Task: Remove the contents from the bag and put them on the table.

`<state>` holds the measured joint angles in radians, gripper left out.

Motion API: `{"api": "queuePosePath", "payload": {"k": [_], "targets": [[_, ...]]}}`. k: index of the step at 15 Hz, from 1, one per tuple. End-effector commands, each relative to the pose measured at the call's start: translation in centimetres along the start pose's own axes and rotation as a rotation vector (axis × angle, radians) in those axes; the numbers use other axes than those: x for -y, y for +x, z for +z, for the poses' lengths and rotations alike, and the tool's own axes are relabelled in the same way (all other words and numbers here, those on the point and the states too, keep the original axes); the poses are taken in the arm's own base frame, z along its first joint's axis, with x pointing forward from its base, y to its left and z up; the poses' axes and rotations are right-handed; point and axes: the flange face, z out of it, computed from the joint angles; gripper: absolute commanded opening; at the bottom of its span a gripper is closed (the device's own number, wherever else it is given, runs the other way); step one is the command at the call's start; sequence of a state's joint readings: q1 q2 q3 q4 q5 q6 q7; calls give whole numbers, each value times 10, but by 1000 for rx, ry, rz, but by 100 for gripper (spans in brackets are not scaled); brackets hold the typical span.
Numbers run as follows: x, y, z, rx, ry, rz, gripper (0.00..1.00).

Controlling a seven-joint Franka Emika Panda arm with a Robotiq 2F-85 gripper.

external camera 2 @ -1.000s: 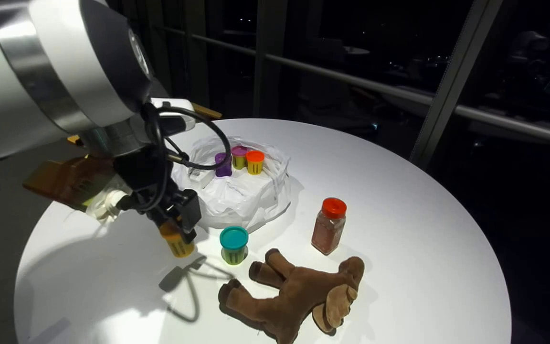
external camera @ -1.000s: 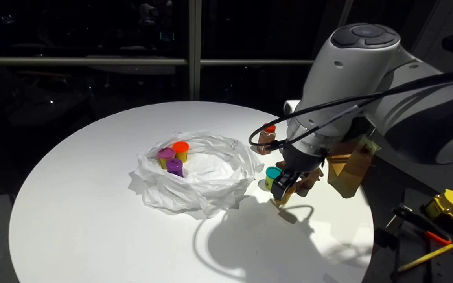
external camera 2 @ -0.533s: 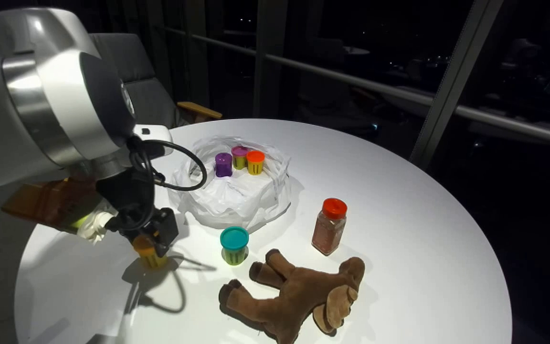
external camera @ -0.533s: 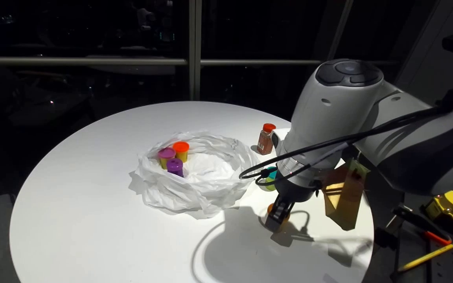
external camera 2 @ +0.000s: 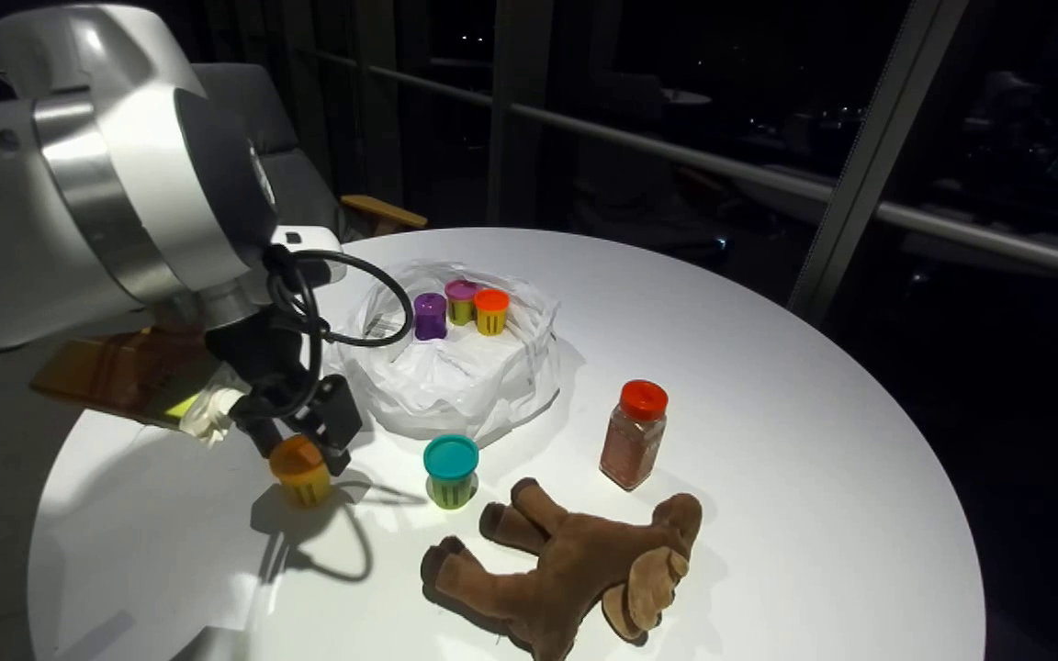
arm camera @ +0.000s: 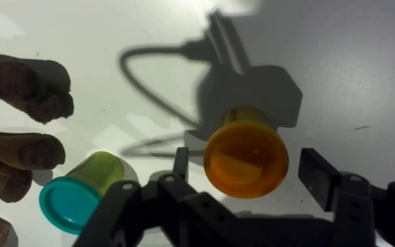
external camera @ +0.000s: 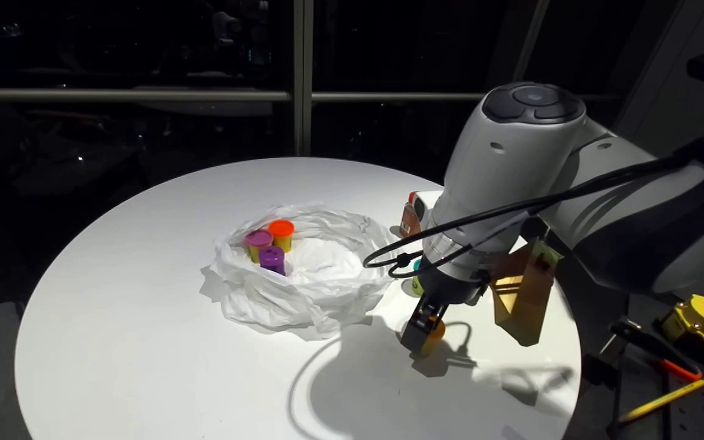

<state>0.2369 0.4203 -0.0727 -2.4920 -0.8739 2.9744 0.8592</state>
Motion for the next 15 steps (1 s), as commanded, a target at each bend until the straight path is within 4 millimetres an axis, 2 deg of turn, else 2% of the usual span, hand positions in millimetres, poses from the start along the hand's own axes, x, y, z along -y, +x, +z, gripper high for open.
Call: {"api": "queuePosePath", "payload": {"k": [1, 4, 7, 10, 13, 15], "targets": [[-6, 7, -17, -35, 2, 0, 100], [-5, 13, -30, -15, -6, 58, 100], [-7, 33, -46, 31, -5, 132, 100], [-10, 72, -72, 64, 3, 175, 100], [-18, 121, -102, 42, -9, 215, 100], [-22, 151, -114, 18, -6, 239, 100]]}}
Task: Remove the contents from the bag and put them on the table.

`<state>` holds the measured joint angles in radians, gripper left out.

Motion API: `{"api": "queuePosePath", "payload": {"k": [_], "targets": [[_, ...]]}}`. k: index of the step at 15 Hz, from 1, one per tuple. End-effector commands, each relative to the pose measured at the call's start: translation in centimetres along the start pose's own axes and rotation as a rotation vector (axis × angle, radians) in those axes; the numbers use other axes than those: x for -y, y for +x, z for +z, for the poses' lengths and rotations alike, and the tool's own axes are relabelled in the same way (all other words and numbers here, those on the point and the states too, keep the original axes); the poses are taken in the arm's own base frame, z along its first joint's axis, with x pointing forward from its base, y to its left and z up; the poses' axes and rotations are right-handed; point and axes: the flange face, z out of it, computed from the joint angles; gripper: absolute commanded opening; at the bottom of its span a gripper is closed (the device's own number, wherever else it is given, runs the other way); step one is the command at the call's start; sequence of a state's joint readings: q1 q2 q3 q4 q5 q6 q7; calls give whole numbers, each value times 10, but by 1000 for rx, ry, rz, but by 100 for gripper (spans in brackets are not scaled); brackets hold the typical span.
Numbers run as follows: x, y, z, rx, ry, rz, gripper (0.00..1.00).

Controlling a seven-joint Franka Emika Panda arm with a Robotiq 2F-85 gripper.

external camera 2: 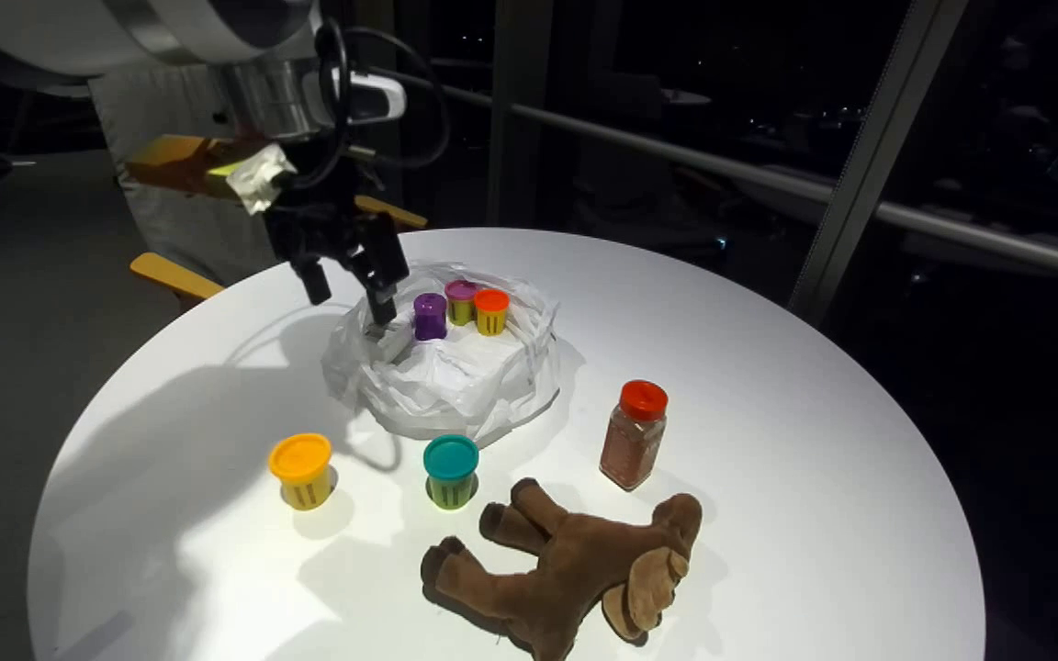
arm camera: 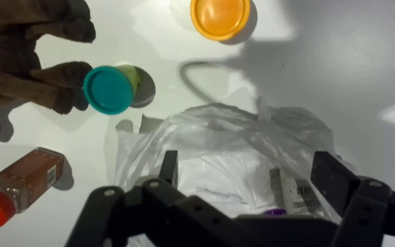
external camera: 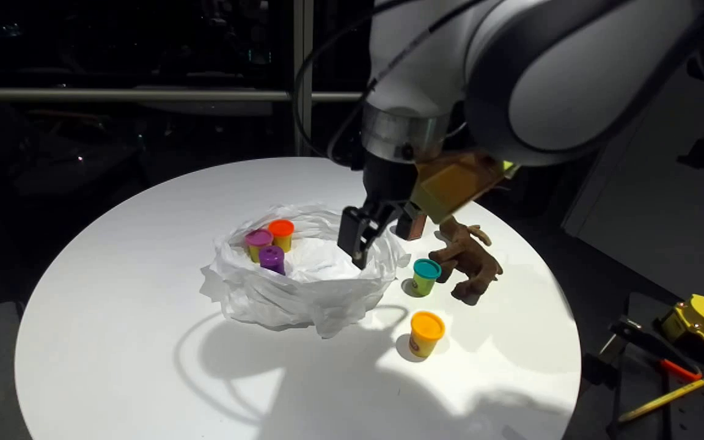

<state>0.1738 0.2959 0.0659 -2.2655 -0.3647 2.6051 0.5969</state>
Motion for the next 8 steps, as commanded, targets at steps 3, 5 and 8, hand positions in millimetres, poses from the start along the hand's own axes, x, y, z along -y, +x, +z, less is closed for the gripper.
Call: {"api": "queuePosePath", "payload": {"k": [3, 5, 8], "targets": [[6, 71, -28, -36, 26, 52, 100], [4, 87, -17, -42, 57, 105, 100], [4, 102, 9, -36, 66, 85, 100]]}}
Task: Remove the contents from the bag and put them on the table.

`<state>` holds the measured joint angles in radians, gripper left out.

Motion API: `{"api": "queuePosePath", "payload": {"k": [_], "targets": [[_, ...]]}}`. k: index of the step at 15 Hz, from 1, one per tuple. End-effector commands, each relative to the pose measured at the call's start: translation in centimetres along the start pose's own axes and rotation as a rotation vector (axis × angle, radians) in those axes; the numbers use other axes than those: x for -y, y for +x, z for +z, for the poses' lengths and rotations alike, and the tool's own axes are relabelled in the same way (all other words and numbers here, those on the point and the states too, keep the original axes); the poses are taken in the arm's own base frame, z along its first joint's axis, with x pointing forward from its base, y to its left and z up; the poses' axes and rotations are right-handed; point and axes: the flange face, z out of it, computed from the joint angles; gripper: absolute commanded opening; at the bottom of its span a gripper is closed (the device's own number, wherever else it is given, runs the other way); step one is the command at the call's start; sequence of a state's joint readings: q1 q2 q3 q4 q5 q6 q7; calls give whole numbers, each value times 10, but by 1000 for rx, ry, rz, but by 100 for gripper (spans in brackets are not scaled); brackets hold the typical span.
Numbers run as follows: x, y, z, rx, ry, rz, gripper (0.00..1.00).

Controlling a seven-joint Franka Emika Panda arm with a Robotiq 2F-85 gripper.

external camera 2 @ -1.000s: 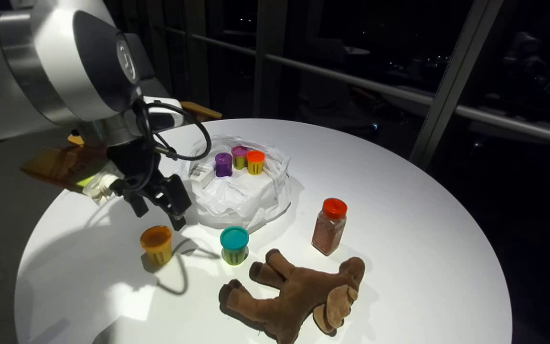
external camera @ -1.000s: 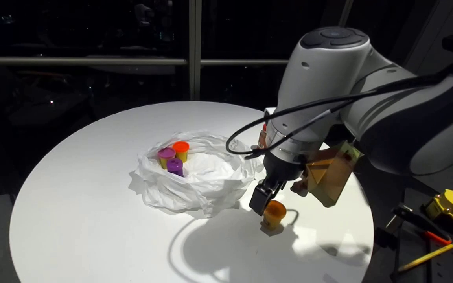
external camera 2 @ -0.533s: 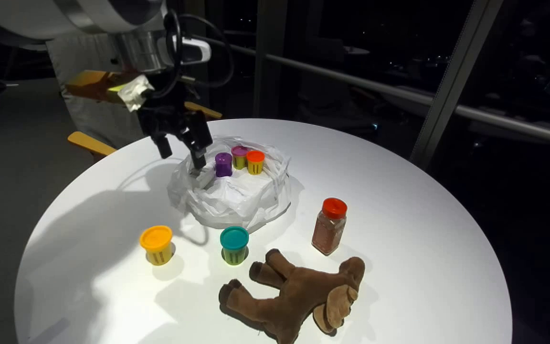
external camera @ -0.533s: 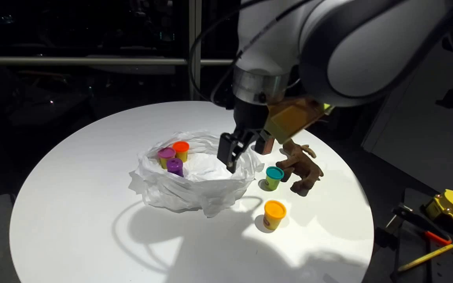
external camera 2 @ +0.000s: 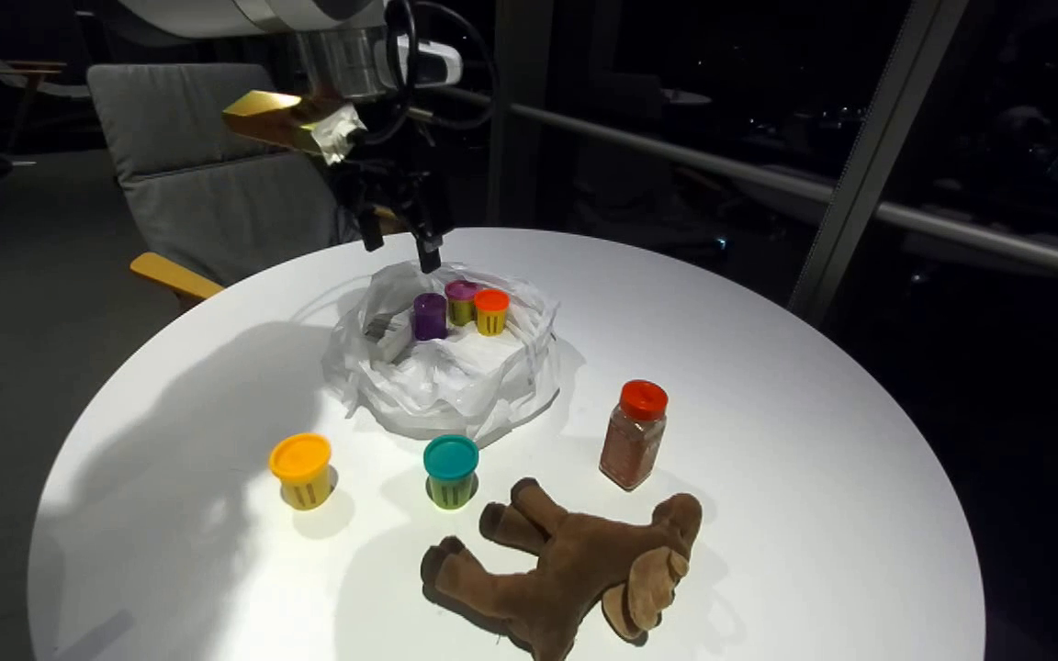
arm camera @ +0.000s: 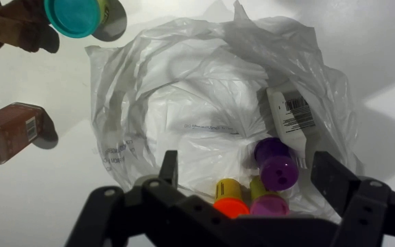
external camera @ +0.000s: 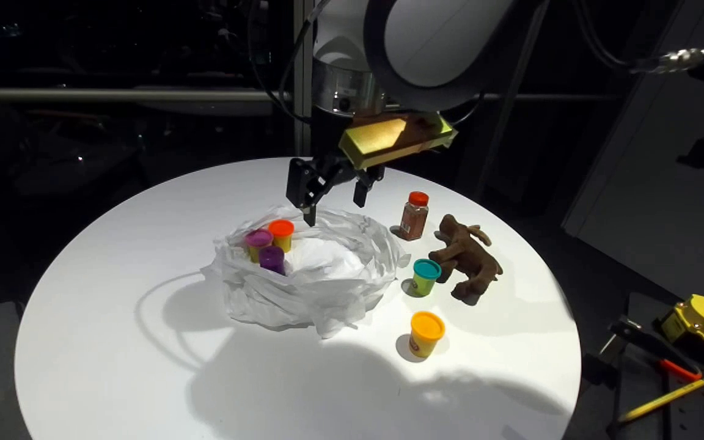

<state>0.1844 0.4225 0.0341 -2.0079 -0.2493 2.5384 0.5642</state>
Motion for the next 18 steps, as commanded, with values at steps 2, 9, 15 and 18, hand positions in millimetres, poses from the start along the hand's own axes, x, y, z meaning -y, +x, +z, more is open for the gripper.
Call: {"api": "queuePosePath", "payload": {"k": [2, 9, 15, 18], "targets": [[7, 29, 39, 4, 30, -27, 100], [34, 47, 70, 1, 121, 11, 100], [46, 60, 85, -11, 136, 72, 100], [52, 64, 95, -20, 127, 88, 100]]}}
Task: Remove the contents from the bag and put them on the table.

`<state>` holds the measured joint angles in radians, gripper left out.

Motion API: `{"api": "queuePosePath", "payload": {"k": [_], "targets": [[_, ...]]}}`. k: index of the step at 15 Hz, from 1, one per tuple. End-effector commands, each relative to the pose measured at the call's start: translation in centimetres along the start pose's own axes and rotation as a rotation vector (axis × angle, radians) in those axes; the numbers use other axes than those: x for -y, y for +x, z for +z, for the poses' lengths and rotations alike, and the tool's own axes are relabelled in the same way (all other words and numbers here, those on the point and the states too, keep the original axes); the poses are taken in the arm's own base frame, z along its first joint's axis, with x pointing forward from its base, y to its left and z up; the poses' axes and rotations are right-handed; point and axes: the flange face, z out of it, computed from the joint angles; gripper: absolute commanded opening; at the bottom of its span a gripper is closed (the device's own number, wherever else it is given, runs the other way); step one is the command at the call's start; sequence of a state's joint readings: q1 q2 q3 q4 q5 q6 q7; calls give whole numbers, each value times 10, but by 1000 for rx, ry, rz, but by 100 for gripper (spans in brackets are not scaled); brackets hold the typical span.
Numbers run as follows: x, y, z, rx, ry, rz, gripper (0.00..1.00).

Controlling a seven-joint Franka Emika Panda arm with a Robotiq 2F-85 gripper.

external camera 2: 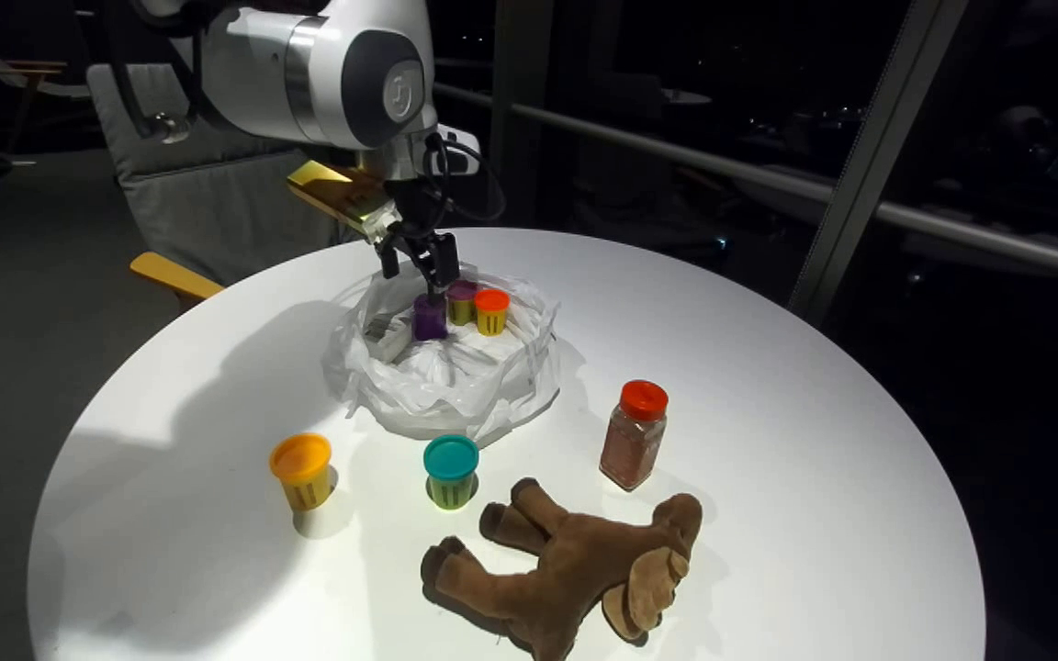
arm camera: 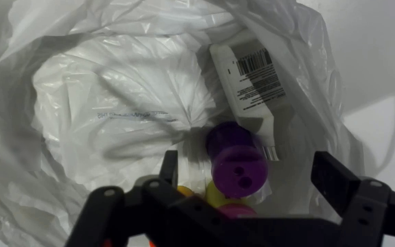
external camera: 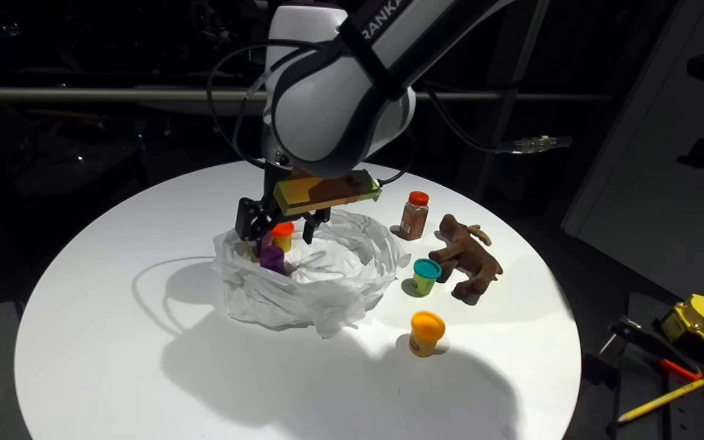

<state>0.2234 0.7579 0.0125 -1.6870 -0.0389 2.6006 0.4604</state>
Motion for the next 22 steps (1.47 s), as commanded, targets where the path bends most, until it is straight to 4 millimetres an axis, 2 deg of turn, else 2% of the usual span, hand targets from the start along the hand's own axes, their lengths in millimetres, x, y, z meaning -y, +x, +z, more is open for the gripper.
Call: {"api": "queuePosePath", "payload": {"k": [1, 9, 10, 11, 13, 19, 22], "targets": [[10, 14, 14, -39, 2, 37, 100], [13, 22, 33, -81, -39, 83, 100], [12, 23, 33, -81, -42, 88, 98], [9, 25, 31, -80, -45, 90, 73], [9, 26, 31, -83, -46, 91, 72], [6, 29, 33, -70, -46, 89, 26], [3, 29, 29, -63, -48, 93, 26]]}}
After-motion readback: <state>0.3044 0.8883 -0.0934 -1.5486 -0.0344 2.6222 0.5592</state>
